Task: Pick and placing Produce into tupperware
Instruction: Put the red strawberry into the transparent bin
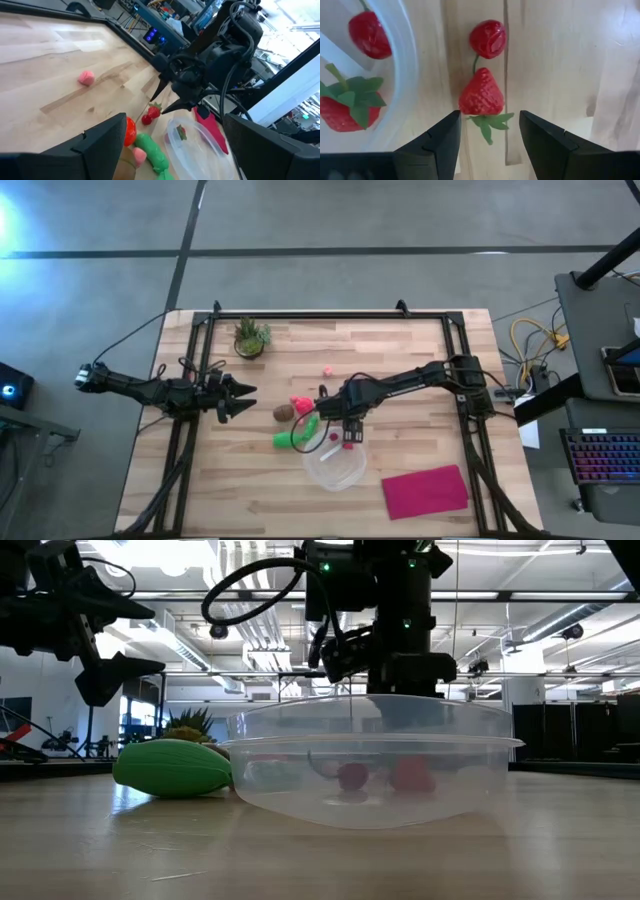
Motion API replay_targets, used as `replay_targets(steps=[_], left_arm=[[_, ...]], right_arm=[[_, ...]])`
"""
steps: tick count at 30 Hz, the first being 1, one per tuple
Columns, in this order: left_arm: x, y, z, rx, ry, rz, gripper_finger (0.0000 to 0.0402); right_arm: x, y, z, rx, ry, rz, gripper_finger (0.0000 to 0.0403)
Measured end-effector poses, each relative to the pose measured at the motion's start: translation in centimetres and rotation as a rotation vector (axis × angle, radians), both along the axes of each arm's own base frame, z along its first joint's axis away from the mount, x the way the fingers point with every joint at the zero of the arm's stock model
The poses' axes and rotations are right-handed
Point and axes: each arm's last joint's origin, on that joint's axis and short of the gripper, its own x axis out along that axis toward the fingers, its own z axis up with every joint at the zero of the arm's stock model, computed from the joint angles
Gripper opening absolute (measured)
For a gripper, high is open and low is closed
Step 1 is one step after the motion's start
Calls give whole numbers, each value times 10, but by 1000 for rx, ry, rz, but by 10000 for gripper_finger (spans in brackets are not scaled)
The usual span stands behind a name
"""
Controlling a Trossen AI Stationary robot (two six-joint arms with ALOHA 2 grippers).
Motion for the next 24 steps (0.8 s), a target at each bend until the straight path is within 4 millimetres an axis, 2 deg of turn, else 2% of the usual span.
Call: replay_targets(steps=[12,24], left_arm=[[0,0,0,0,0,0,320],[0,0,0,0,1,0,320]], right_arm=[[3,0,-9,8,-63,-17,194],[-1,-1,-16,11,-49,-79,194]])
